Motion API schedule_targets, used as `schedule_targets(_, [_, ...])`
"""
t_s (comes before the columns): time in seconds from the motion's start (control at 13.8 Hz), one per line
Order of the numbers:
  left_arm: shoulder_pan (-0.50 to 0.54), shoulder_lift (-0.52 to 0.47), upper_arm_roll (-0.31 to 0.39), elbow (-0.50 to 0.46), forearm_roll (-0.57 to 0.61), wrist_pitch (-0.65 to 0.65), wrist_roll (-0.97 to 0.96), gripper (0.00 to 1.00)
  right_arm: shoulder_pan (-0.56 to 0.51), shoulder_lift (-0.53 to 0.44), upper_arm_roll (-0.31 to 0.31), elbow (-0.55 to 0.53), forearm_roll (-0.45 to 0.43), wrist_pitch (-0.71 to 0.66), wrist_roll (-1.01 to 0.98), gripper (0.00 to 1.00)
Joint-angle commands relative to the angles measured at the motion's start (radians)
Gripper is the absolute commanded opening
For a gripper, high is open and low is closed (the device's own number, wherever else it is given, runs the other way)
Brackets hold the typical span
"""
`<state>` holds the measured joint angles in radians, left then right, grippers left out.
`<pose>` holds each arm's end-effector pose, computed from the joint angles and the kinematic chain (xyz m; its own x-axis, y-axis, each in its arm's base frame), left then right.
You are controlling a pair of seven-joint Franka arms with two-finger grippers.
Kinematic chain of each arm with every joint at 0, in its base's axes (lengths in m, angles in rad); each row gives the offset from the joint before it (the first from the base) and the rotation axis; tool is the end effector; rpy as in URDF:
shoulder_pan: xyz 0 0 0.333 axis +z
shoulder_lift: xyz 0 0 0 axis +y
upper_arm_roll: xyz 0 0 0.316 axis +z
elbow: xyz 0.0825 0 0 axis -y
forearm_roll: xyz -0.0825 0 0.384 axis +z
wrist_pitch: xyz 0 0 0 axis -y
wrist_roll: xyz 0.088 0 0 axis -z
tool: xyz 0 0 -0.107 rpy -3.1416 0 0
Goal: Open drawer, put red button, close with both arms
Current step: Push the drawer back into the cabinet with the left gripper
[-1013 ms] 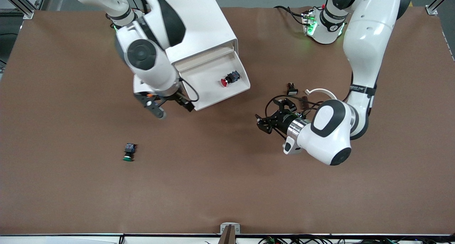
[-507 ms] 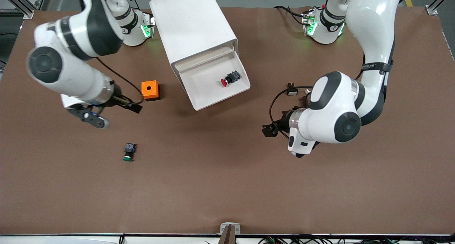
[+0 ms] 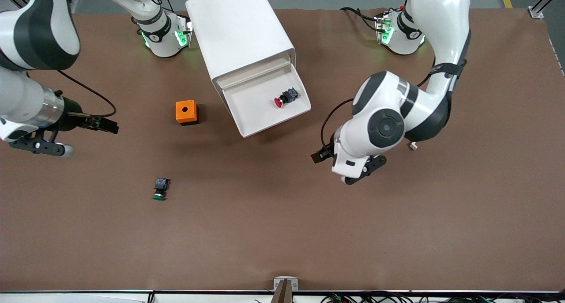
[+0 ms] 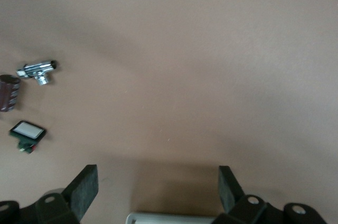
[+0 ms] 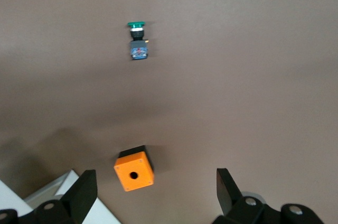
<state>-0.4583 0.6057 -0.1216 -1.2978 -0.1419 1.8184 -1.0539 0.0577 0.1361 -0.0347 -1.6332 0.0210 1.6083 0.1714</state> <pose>0.6033 -0.3862 0.3882 0.8419 0.4937 -0.2180 0.5105 -0.8595 0.0249 0.5868 0.0167 0.5204 0.9757 -0.1493 -0.1606 -0.1494 -0.9887 0.0117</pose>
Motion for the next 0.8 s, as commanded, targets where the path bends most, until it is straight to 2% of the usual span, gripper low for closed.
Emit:
schedule_targets(0.0, [-0.048, -0.037, 0.007, -0.095, 0.05, 0.11, -0.072, 1.0, -0.067, -0.013, 0.022, 0.021, -0.019, -0.013, -0.117, 1.0])
schedule_targets(0.29, [-0.132, -0.012, 0.007, -0.13, 0.1, 0.154, -0.118, 1.0, -0.111, -0.009, 0.022, 0.056, -0.058, -0.013, -0.236, 1.0])
schedule_targets(0.72, [-0.232, 0.029, 0.007, -0.133, 0.145, 0.209, -0.155, 1.0, -0.121, -0.001, 0.024, 0.088, -0.044, -0.013, -0.225, 1.0])
